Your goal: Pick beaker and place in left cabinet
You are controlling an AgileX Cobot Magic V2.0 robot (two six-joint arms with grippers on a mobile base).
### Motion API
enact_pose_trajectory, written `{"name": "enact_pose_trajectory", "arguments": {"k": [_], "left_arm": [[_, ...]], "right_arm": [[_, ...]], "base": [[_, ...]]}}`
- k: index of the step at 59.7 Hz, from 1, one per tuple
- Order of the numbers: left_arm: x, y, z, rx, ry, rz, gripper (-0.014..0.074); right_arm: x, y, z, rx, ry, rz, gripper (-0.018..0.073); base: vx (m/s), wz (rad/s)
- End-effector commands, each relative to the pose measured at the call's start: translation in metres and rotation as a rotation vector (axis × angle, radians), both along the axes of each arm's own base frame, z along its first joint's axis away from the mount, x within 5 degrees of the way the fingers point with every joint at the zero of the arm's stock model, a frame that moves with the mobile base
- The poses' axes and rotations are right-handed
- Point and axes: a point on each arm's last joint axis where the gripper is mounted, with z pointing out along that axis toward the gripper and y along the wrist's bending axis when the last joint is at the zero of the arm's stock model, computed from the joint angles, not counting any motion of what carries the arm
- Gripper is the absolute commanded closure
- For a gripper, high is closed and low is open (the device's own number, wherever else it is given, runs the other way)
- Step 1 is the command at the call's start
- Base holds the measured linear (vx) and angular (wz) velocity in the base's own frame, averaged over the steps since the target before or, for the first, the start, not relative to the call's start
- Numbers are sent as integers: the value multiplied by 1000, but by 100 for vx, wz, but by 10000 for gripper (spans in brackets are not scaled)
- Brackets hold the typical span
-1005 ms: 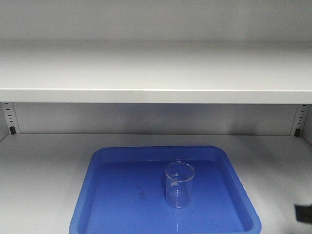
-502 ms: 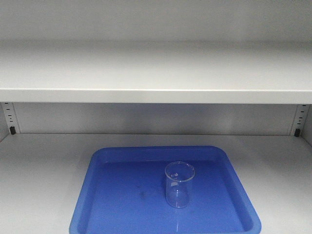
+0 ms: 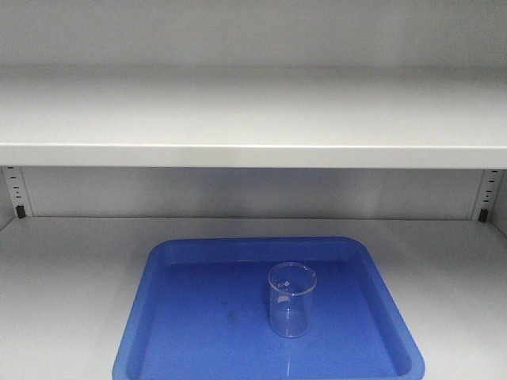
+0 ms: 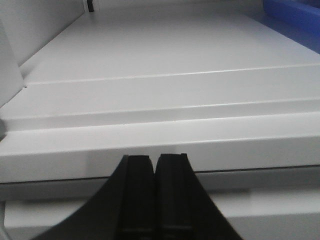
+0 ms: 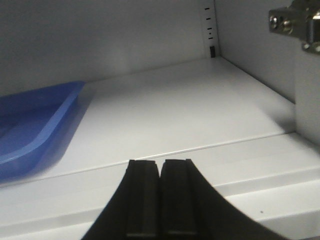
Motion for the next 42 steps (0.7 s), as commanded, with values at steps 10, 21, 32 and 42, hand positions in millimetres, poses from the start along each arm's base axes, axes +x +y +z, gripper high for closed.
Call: {"name": "enact_pose_trajectory", "arguments": {"k": [10,21,32,42], "left_arm": [[0,-1,12,-11,-104,-14,593],[0,-1,12,-11,-104,-14,593],[0,-1,12,-11,-104,-14,593],[0,-1,12,-11,-104,-14,593]], "right_arm": [[-2,4,11,-48,-203,42,568],[-7,6,12,-126,-234,64,568],[-6,6,9,-167,-210,72,568],[-6,5,9,-170,-208,71,568]], "base": [[0,0],[0,0],[0,0],[0,0]]}}
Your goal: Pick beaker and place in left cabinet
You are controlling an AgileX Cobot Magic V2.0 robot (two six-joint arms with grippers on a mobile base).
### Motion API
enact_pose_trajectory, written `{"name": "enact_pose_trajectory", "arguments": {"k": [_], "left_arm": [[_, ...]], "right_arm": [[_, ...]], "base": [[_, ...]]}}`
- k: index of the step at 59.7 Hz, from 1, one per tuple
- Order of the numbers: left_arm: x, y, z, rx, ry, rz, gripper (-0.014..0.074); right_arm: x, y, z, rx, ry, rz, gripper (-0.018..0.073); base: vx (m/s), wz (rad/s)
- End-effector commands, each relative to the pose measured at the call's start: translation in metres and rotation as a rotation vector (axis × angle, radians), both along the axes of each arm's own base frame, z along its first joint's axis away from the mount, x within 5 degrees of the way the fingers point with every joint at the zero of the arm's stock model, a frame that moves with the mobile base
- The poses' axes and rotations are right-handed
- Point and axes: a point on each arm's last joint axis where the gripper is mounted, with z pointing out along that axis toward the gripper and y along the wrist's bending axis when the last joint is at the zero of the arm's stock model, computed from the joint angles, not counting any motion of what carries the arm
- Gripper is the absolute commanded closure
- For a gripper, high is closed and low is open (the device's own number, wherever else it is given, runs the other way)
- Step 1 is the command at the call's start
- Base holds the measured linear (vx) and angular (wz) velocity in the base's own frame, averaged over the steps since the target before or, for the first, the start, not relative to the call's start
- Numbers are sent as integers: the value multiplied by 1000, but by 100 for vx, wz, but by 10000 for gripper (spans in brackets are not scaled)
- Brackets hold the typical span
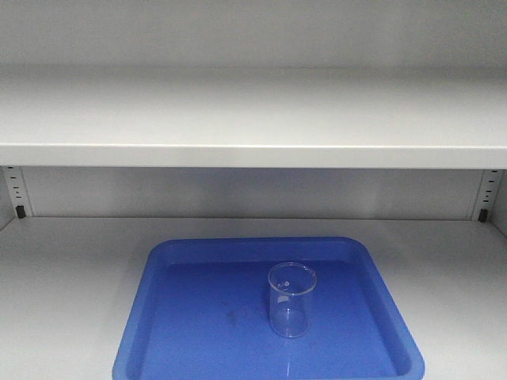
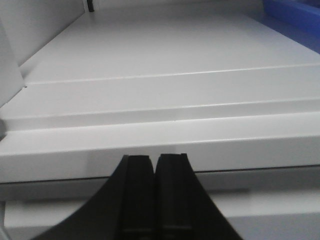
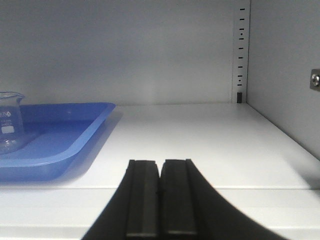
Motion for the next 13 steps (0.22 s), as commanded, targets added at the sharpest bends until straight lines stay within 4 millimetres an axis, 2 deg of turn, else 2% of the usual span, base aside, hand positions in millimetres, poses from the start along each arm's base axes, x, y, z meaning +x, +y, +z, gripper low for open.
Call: {"name": "enact_pose_trajectory", "arguments": {"k": [1,13], "left_arm": [[0,-1,12,-11,-104,-14,593],[0,-1,12,-11,-104,-14,593]], "right_arm": [[-2,0,5,-9,-82,3,568],[-2,0,5,-10,-82,3,568]], "base": [[0,0],[0,0]]}}
